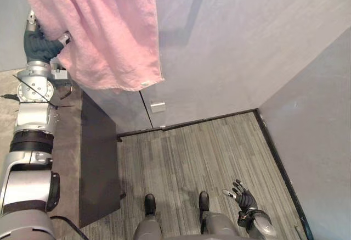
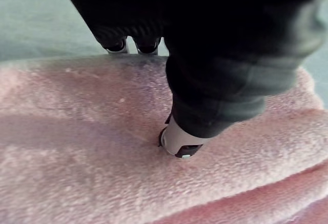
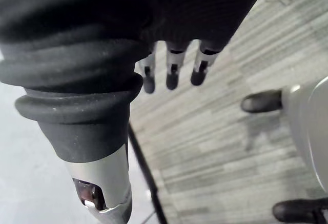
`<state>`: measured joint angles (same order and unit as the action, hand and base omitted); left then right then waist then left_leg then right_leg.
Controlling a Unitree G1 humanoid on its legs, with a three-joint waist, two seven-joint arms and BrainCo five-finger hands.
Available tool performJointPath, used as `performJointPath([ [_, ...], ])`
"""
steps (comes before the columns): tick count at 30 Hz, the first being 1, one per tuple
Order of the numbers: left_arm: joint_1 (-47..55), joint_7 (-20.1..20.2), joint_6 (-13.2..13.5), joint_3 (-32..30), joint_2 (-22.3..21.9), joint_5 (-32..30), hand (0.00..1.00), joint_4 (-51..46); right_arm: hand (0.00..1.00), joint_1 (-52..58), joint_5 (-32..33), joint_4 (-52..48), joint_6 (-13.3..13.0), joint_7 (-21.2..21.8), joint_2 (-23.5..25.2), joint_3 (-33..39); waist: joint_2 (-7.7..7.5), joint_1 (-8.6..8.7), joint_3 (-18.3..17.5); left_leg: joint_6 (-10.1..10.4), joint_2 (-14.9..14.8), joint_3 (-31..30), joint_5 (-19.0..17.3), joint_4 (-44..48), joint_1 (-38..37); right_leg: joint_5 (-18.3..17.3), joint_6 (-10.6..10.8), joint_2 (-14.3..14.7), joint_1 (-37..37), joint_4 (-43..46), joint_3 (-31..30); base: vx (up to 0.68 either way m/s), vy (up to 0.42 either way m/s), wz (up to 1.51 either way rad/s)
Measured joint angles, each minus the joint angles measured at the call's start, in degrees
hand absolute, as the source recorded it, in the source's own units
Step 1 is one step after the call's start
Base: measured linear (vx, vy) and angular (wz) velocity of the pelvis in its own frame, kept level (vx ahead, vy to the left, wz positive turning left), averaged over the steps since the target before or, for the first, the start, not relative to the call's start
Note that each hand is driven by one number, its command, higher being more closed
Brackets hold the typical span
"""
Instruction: Organize washtable
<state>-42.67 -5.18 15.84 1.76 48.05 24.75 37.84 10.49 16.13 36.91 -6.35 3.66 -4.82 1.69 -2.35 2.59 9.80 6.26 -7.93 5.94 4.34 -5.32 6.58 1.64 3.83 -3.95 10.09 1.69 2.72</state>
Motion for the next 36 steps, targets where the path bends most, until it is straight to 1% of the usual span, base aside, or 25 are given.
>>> performJointPath([
  [2,0.00,0.04,-0.21,-0.08,0.00,0.60,0.00,0.31,0.00,-0.05,-1.73,0.17,-0.05,-0.16,0.02,0.25,-0.16,-0.13,0.75,-0.02,0.07,0.61,0.01,0.01,-0.13,0.11,-0.05,-0.02,0.07,0.03,-0.15,0.00,0.004,-0.07],
  [3,0.00,0.10,-0.16,-0.05,-0.01,0.64,0.00,0.63,0.00,-0.16,-2.81,0.90,-0.15,-1.03,0.03,0.35,-0.17,-0.15,1.00,-0.08,0.14,0.62,0.06,0.01,-0.13,0.12,-0.05,-0.10,0.07,0.02,-0.13,0.00,0.000,0.00],
  [5,0.01,0.13,-0.33,-0.03,-0.01,0.64,0.00,1.28,0.00,-0.71,-3.27,2.21,-0.21,-1.67,0.04,0.42,-0.19,-0.08,1.32,-0.09,0.21,0.74,0.06,0.01,-0.15,0.12,-0.05,-0.17,0.08,0.02,-0.14,0.00,0.000,0.00],
  [7,0.01,0.21,-0.34,0.03,-0.03,0.63,0.00,1.38,0.00,-1.62,-3.33,2.28,-0.38,-2.25,0.04,0.42,-0.17,-0.05,2.48,-0.09,0.23,0.95,0.06,0.00,-0.19,0.20,0.06,-0.19,0.15,0.01,-0.26,-0.01,0.002,-0.02],
  [10,0.14,0.26,-0.66,0.40,-0.24,0.61,0.00,2.32,0.00,-1.86,-3.28,1.35,-0.90,-2.09,0.02,-0.05,-0.43,-0.02,3.08,-0.08,0.15,1.48,0.04,0.00,0.16,0.91,0.12,-0.05,0.39,-1.13,-1.06,-0.01,-0.001,-0.13],
  [12,0.14,0.37,-1.09,0.41,-0.62,0.60,0.00,3.44,0.00,-2.16,-3.04,0.38,-1.07,-1.26,-0.07,0.08,-0.39,0.35,3.87,-0.08,0.23,2.18,0.04,0.01,0.18,1.44,0.18,-0.10,0.35,-1.88,-1.45,0.02,0.002,-0.12],
  [14,0.14,1.05,-1.71,0.65,-1.05,0.53,0.00,3.99,0.00,-2.19,-2.45,0.37,-1.06,-0.62,-0.02,-0.03,-0.41,0.66,3.91,-0.08,0.24,2.21,0.04,0.01,0.17,1.45,0.17,-0.10,0.35,-1.88,-1.39,0.01,0.002,-0.02],
  [16,0.13,1.48,-1.91,2.16,-1.12,0.47,0.00,4.66,0.00,-2.21,-2.04,0.35,-1.06,0.17,-0.04,-0.06,-0.39,1.32,3.93,-0.08,0.24,2.34,0.04,0.01,0.17,1.46,0.16,-0.11,0.35,-1.89,-1.38,0.00,0.000,0.00],
  [20,0.13,2.46,-2.13,2.90,-2.48,0.35,0.00,4.74,0.00,-2.20,-1.91,0.32,-1.06,0.26,-0.16,-0.52,-0.42,1.51,3.95,-0.08,0.24,2.46,0.04,0.01,0.11,1.49,0.13,-0.14,0.35,-1.85,-1.39,0.00,0.000,0.00],
  [22,0.14,2.68,-2.44,3.61,-2.96,-0.69,0.00,4.99,0.00,-2.16,-1.35,-0.18,-1.05,0.30,-0.16,-1.25,-0.43,1.55,3.98,-0.08,0.23,2.61,0.04,0.01,-0.03,1.51,0.10,-0.14,0.35,-1.80,-1.48,-0.01,0.000,-0.02],
  [23,0.14,2.68,-2.57,4.04,-2.99,-0.74,1.00,4.98,0.00,-2.16,-1.03,-0.51,-1.05,0.28,-0.29,-1.78,-0.45,1.55,4.00,-0.08,0.20,2.64,0.02,0.01,-0.05,1.52,0.09,-0.10,0.34,-1.83,-1.69,-0.03,-0.001,-0.04],
  [25,0.14,2.69,-2.77,4.40,-3.29,-0.77,1.00,4.98,0.00,-1.94,-0.93,-2.84,-0.97,0.38,-0.47,-2.78,-0.46,1.54,4.16,-0.07,0.17,2.63,0.00,0.00,-0.06,1.55,0.13,-0.09,0.34,-1.89,-1.87,0.00,0.000,0.00],
  [26,0.14,2.66,-3.00,4.40,-3.96,-0.79,1.00,4.98,0.00,-2.03,-0.93,-5.75,-0.89,0.34,-0.67,-3.20,-0.48,1.47,4.20,-0.07,0.15,2.58,0.01,0.00,-0.07,1.63,0.19,-0.07,0.33,-1.92,-1.94,0.00,0.000,0.00],
  [28,0.15,2.65,-3.19,4.42,-4.82,-0.95,1.00,4.98,0.00,-2.00,-0.90,-11.56,-0.86,0.43,-2.12,-4.79,-0.53,1.40,4.22,-0.08,0.16,2.54,0.02,0.00,-0.16,1.73,0.23,-0.07,0.29,-1.93,-2.08,0.00,-0.001,-0.02],
  [30,0.14,2.53,-3.38,4.63,-5.20,-2.84,1.00,4.97,0.00,-4.16,-0.09,-20.24,-0.92,1.61,-4.60,-5.15,-0.74,1.40,4.33,-0.07,0.15,2.65,0.03,0.00,-0.37,1.86,0.25,-0.05,0.15,-1.94,-2.22,0.00,0.000,-0.03],
  [31,0.14,2.52,-3.46,4.87,-5.20,-2.98,1.00,4.97,0.00,-5.00,0.27,-22.21,-0.96,1.74,-5.54,-5.20,-0.79,1.37,4.31,-0.08,0.15,2.68,0.03,0.00,-0.39,1.93,0.23,-0.05,0.13,-1.97,-2.24,0.00,0.000,0.00],
  [34,0.14,2.47,-3.61,4.99,-5.96,-3.02,1.00,4.93,0.00,-12.15,3.25,-31.47,-1.06,2.82,-12.78,-7.32,-0.85,1.05,4.28,-0.07,0.14,2.67,0.05,0.00,-0.80,2.35,0.04,-0.02,-0.57,-2.43,-2.25,0.00,0.000,0.00],
  [35,0.15,2.47,-3.65,4.99,-6.41,-3.02,1.00,4.91,0.00,-13.65,3.76,-32.75,-1.07,2.89,-14.00,-7.38,-0.85,0.89,4.27,-0.07,0.12,2.63,0.05,0.00,-1.03,2.66,0.06,0.00,-1.04,-2.93,-2.24,0.00,0.000,0.00],
  [36,0.16,2.48,-3.74,5.02,-7.25,-3.02,1.00,4.69,0.00,-17.53,4.92,-34.79,-1.29,2.93,-16.69,-7.59,-0.88,0.42,4.26,-0.07,0.09,2.58,0.05,0.00,-1.49,2.94,0.10,0.02,-1.89,-3.56,-2.23,0.00,0.004,0.04],
])
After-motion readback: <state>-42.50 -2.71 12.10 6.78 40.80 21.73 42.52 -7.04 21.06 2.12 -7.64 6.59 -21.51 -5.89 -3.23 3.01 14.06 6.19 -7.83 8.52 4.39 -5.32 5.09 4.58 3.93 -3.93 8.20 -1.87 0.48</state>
